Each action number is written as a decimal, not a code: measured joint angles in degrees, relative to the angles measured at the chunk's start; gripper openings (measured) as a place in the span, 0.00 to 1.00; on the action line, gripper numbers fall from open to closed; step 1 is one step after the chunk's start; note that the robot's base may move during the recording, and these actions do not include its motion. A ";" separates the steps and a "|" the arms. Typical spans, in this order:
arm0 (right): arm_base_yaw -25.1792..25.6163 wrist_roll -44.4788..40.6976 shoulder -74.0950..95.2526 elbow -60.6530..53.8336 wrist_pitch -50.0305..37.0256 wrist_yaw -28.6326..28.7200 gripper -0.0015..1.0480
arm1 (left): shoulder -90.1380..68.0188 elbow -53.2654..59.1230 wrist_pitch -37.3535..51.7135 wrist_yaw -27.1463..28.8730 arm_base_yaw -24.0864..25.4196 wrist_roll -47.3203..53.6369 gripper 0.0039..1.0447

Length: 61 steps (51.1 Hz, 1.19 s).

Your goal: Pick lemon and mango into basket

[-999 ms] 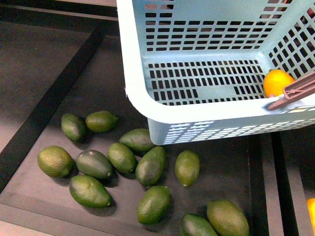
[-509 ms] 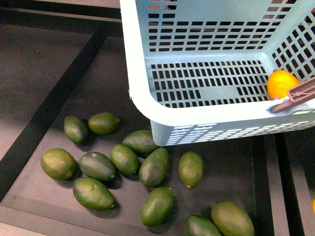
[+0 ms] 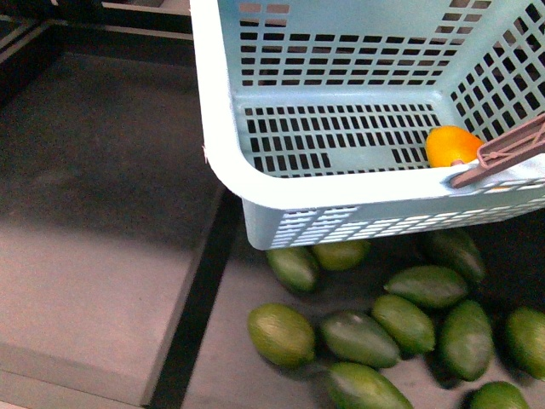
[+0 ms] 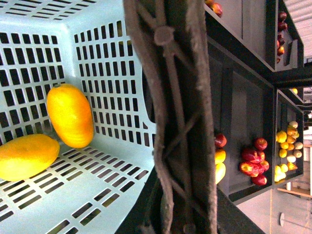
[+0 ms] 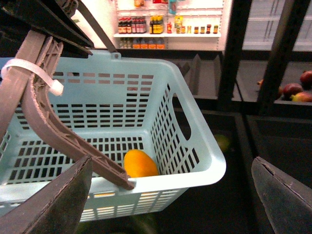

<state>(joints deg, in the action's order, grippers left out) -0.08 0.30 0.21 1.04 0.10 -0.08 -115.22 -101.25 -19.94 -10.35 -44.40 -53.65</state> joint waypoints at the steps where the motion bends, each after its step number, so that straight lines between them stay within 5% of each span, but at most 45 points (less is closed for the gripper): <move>1: 0.00 -0.04 0.00 0.00 -0.07 -0.09 0.92 | 0.00 -0.02 0.00 -0.26 0.00 0.00 0.06; 37: 0.09 -0.13 -0.02 -0.04 -0.02 0.33 0.92 | 0.00 0.00 0.02 1.25 1.05 0.59 0.06; 39: 0.09 -0.13 -0.02 -0.04 -0.02 0.33 0.92 | 0.44 2.45 5.35 6.27 0.44 -1.18 0.06; 44: 0.09 -0.13 -0.02 -0.04 -0.02 0.31 0.92 | 0.81 11.74 27.36 34.23 -2.21 -15.89 0.06; 46: 0.09 -0.13 -0.02 -0.04 -0.02 0.22 0.92 | 0.66 12.04 29.03 38.88 -1.79 -19.34 0.06; 61: 0.09 -0.13 -0.02 -0.04 -0.02 0.11 0.92 | -4.28 6.91 25.88 38.12 5.16 -28.04 0.06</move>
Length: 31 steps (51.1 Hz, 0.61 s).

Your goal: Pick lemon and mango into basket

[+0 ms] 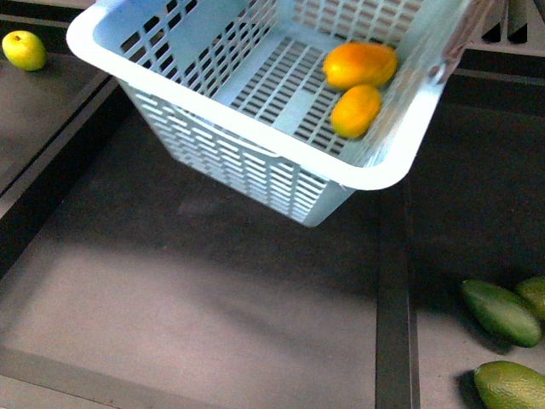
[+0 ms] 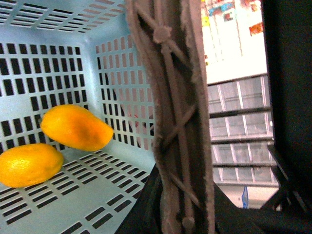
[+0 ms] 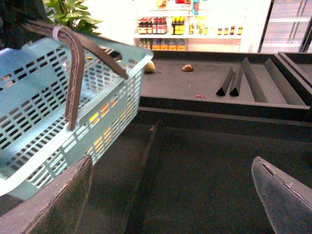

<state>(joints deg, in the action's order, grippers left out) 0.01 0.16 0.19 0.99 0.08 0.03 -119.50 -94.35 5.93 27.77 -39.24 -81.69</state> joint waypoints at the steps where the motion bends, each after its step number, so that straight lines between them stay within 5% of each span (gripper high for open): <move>1: 0.00 0.00 0.00 0.00 0.00 0.00 0.92 | -0.92 -0.79 -0.83 -0.11 0.55 -0.39 0.06; 31: 0.00 0.00 0.00 0.00 0.00 -0.04 0.92 | -14.88 -14.71 -18.16 -3.58 8.37 -12.13 0.06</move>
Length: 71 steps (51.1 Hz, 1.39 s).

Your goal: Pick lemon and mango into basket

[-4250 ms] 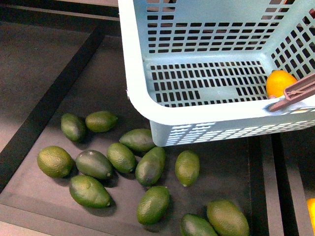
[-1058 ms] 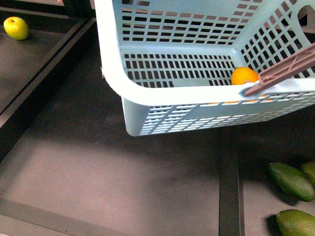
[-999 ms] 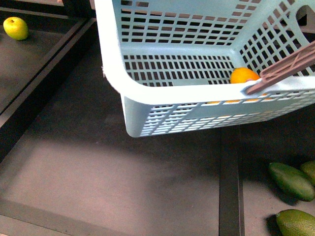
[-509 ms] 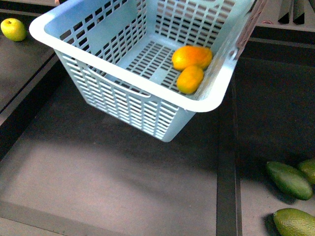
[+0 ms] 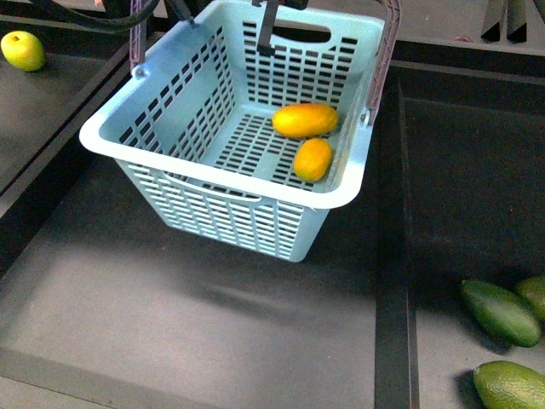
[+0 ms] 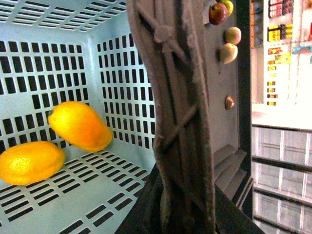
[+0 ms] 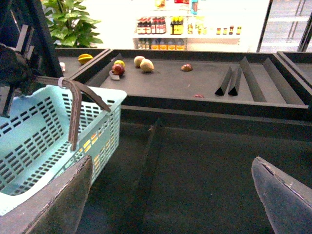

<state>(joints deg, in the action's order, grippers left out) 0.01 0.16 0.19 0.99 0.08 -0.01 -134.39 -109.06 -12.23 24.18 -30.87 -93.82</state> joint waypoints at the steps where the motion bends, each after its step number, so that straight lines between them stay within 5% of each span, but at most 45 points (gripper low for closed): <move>1: 0.00 0.00 0.00 0.00 0.00 0.02 0.92 | -0.07 0.02 -0.39 -0.17 0.11 -0.22 0.06; 27: 0.00 0.00 0.00 0.00 0.00 0.02 0.92 | 3.06 10.10 2.47 -2.95 0.07 -0.31 0.06; 41: 0.00 0.00 0.00 0.00 0.00 0.02 0.92 | 6.38 17.97 5.03 -2.95 -0.94 -1.25 0.51; 53: 0.00 0.00 0.00 0.00 0.00 0.02 0.92 | 16.79 27.87 6.99 3.89 -0.35 -1.99 0.95; 68: 0.00 0.00 0.00 0.00 0.00 0.02 0.92 | 33.16 39.65 -1.44 14.58 -2.75 -5.95 0.93; 71: 0.00 0.00 0.00 0.00 0.00 0.02 0.92 | 36.06 50.29 22.38 7.28 -1.57 13.18 0.80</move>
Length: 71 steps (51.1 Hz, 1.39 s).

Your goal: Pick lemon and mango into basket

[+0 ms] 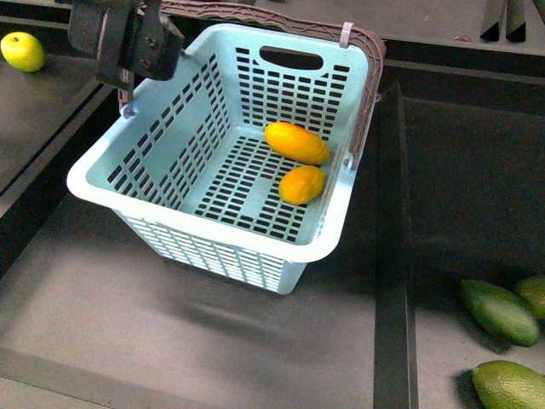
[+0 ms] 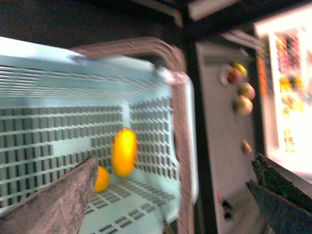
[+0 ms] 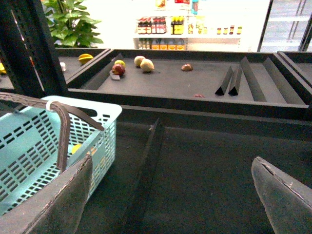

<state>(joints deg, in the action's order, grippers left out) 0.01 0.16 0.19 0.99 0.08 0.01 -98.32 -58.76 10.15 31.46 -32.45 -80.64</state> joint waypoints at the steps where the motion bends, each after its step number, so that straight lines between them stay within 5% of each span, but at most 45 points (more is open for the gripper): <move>1: 0.00 0.00 0.00 0.00 0.00 0.00 0.92 | 1.20 5.03 9.62 -1.73 0.85 9.57 0.75; 3: 0.00 0.00 0.00 0.00 0.00 -0.15 0.92 | 3.98 14.62 26.99 -4.35 3.15 28.79 0.65; 7: 0.00 0.00 0.00 0.00 0.00 -0.13 0.92 | 11.52 26.34 43.50 -7.34 7.93 57.70 0.46; 10: 0.00 0.00 0.00 0.00 0.00 -0.02 0.92 | 16.70 31.87 45.86 -9.70 10.78 69.46 0.32; 17: 0.00 0.00 0.00 0.00 0.00 -0.02 0.92 | 24.24 41.51 45.97 -15.34 15.52 77.77 0.02; 44: 0.00 0.00 0.00 0.00 0.00 -0.02 0.92 | 43.30 55.32 41.00 -24.59 25.33 79.80 0.03; 56: 0.00 0.00 0.00 0.00 0.00 -0.04 0.92 | 56.59 57.70 29.99 -30.91 31.95 79.97 0.03; 71: 0.00 0.00 0.00 0.00 0.00 0.00 0.92 | 70.75 57.90 17.16 -31.43 32.20 80.00 0.03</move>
<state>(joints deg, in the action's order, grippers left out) 0.01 0.16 0.19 0.99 0.08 0.01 -27.57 -0.86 27.31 0.03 -0.25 -0.64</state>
